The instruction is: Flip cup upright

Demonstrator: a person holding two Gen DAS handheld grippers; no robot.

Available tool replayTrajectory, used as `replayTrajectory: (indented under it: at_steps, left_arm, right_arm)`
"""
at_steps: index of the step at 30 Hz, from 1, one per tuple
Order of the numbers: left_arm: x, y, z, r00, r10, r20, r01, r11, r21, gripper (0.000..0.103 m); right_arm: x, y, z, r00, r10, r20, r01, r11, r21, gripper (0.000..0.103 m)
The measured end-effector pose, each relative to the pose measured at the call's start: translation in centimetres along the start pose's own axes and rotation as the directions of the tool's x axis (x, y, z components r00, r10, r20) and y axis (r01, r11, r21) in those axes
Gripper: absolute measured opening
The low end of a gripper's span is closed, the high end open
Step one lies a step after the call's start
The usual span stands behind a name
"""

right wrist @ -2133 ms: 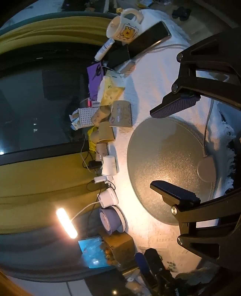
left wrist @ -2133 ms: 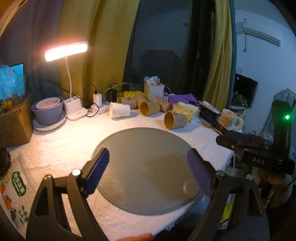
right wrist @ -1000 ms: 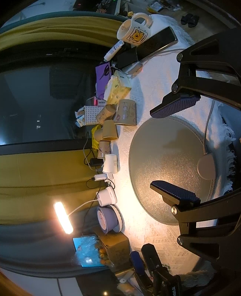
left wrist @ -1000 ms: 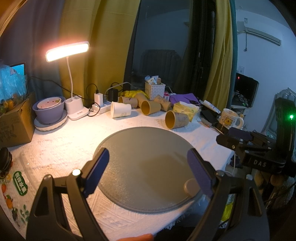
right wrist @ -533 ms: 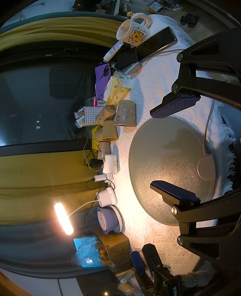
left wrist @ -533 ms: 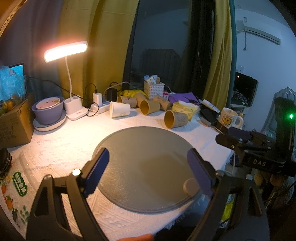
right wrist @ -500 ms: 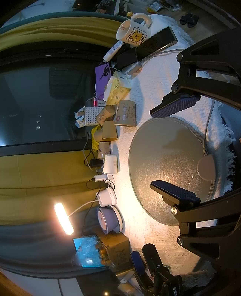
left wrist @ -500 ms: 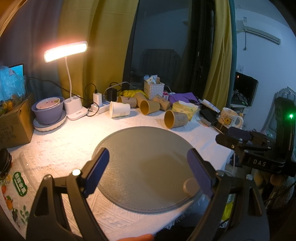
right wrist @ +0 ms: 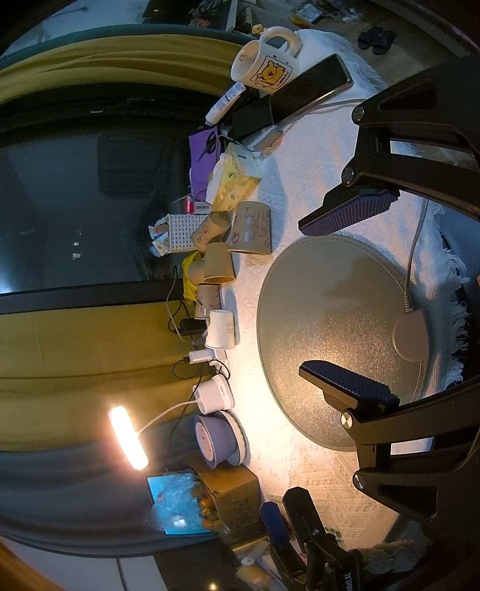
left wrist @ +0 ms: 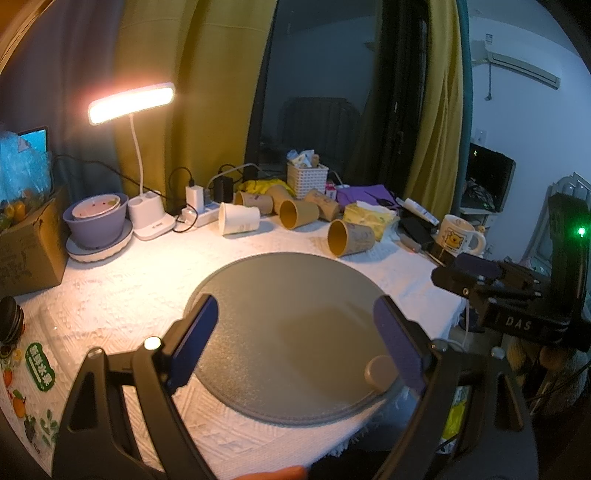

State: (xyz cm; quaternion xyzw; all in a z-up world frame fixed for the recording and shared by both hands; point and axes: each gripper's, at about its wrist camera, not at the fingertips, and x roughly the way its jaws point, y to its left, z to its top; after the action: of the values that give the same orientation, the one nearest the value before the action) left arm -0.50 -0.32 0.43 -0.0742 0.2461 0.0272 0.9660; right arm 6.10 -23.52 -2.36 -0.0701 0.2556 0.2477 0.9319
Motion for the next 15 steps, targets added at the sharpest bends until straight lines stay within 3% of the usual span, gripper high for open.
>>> replayTrajectory:
  at_steps: [15]
  left_arm:
    - [0.03, 0.05, 0.05, 1.0, -0.001, 0.0, 0.001, 1.0, 0.0, 0.087]
  right_arm:
    - [-0.01, -0.12, -0.03, 1.0, 0.0, 0.0, 0.0, 1.0, 0.0, 0.073]
